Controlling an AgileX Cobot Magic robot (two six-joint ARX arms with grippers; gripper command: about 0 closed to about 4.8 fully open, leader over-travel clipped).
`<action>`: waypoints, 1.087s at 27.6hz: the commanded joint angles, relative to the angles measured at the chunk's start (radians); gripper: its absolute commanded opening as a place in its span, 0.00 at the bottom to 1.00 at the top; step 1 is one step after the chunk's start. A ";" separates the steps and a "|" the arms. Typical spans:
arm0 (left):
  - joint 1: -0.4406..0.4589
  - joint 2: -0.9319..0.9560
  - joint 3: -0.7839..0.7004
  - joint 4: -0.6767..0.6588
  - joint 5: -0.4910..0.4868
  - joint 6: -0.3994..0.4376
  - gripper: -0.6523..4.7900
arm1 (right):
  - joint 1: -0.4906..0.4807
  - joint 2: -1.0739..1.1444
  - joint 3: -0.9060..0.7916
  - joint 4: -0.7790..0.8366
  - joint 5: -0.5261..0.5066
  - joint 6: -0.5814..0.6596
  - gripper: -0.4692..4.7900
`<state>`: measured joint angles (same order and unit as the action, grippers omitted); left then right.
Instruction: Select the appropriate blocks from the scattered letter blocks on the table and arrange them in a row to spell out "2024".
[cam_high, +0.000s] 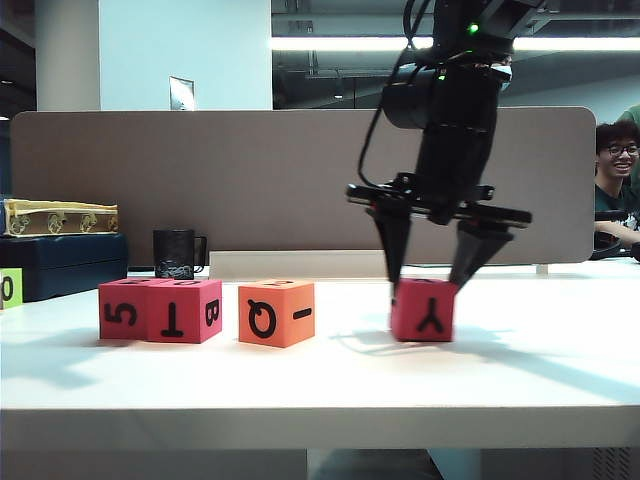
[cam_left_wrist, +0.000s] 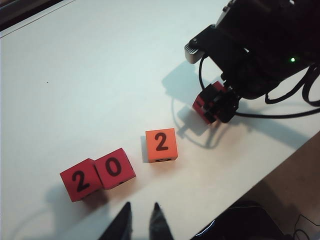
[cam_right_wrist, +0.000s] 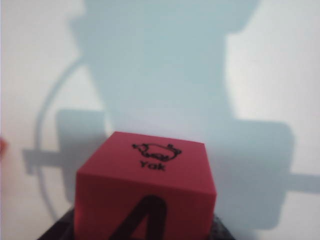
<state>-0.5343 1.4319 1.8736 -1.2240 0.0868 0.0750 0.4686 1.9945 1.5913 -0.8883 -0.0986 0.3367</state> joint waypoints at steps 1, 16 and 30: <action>0.000 -0.005 0.005 0.006 0.004 0.004 0.21 | 0.026 0.001 0.002 0.031 -0.072 0.011 0.64; 0.000 -0.005 0.005 -0.017 0.004 0.004 0.21 | 0.120 0.002 0.003 0.106 -0.077 0.031 0.66; 0.000 -0.005 0.005 -0.017 0.004 0.004 0.21 | 0.121 0.000 0.005 0.109 -0.132 0.034 0.81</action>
<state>-0.5343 1.4319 1.8736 -1.2465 0.0872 0.0750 0.5880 1.9965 1.5913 -0.7895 -0.2253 0.3679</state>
